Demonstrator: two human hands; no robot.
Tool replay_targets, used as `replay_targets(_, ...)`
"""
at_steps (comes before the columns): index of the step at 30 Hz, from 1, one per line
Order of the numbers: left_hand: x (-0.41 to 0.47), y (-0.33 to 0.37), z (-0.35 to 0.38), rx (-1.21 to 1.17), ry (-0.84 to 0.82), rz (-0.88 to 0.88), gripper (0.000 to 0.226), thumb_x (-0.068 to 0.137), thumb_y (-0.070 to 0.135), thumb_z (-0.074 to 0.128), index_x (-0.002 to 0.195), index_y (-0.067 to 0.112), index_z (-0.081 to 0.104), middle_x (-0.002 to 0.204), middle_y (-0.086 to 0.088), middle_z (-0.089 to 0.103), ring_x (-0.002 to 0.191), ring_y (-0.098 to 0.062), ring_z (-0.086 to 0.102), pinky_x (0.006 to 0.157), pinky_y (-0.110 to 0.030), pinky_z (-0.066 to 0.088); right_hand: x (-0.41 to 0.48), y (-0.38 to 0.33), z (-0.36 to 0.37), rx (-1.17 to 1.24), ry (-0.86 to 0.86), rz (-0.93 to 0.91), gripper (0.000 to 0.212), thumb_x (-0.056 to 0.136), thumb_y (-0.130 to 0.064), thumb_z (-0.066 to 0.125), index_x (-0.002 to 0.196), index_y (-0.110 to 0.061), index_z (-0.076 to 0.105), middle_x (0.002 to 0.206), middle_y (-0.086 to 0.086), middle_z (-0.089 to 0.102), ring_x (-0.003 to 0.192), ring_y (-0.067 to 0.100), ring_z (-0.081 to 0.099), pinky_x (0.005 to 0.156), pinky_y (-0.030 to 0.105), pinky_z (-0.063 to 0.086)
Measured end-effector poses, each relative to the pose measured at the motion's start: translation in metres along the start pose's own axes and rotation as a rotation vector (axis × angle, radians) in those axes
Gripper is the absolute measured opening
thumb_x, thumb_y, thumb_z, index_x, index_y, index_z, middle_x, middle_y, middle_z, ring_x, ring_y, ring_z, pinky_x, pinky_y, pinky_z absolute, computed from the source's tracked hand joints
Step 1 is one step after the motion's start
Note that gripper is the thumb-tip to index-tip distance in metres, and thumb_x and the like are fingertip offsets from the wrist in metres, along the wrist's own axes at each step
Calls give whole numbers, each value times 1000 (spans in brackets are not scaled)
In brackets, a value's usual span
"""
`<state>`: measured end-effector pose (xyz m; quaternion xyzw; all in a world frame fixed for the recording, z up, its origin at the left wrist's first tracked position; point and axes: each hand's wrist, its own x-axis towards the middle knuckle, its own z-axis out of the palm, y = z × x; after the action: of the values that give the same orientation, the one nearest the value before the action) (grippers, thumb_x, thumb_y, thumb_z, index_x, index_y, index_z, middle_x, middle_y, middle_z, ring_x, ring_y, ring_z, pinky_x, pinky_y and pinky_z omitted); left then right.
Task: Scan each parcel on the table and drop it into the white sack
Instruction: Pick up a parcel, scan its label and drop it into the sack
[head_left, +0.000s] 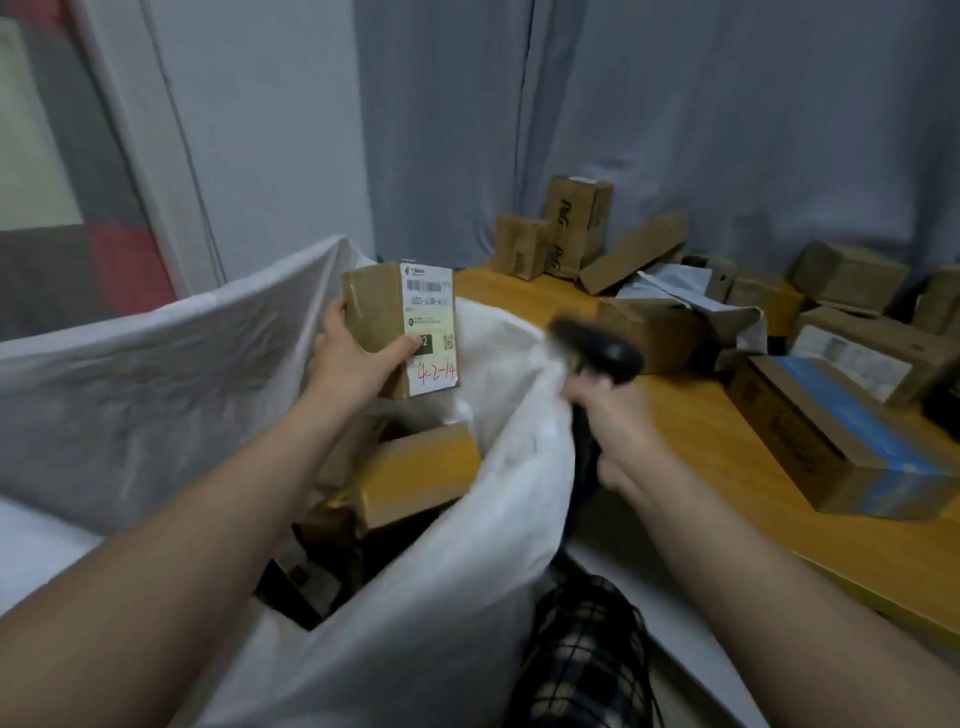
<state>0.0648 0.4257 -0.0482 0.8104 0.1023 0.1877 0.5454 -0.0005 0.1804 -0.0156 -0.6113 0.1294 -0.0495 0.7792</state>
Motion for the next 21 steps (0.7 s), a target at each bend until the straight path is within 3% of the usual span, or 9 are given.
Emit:
replay_targets(2,-7,-3,4,52,-31,26,118,43,68,76,143,29,26,138,-3,48,120,-24,53,95,-49,50,-3,8,-14,-76,46,88,18,80,3,63,71,-10,55,68,9,55,66,26,56,62,31,44)
replay_targets(5,-14,-15,10,109,-74,-3,112,53,57,83,144,24,26,136,-5,49,120,-25,53,95,-48,50,3,-2,-25,-39,118,62,20,79,3,64,68,-10,53,68,7,50,64,25,54,62,32,42)
replay_targets(8,-17,-31,13,212,-105,-42,117,47,62,81,144,27,24,138,-5,48,122,-28,51,96,-51,48,10,7,-29,-91,101,60,15,78,2,66,72,-8,56,70,10,54,68,28,56,64,35,44)
replay_targets(13,-21,-49,17,652,-124,16,106,68,58,76,149,30,14,143,-17,36,131,-38,36,108,-51,33,15,42,-27,-217,47,83,12,78,1,64,83,-10,63,73,9,60,71,27,61,63,33,48)
replay_targets(16,-27,-54,21,956,-143,91,102,73,60,70,150,28,10,139,-20,34,127,-40,36,104,-48,30,19,60,-27,-255,45,94,13,78,0,64,83,-11,63,73,10,61,71,27,61,65,34,49)
replay_targets(21,-29,-72,24,1206,-125,212,96,70,54,71,146,29,19,131,-18,38,117,-36,39,95,-43,32,28,74,-25,-279,50,51,14,81,-2,64,84,-16,62,78,9,61,74,25,60,68,34,48)
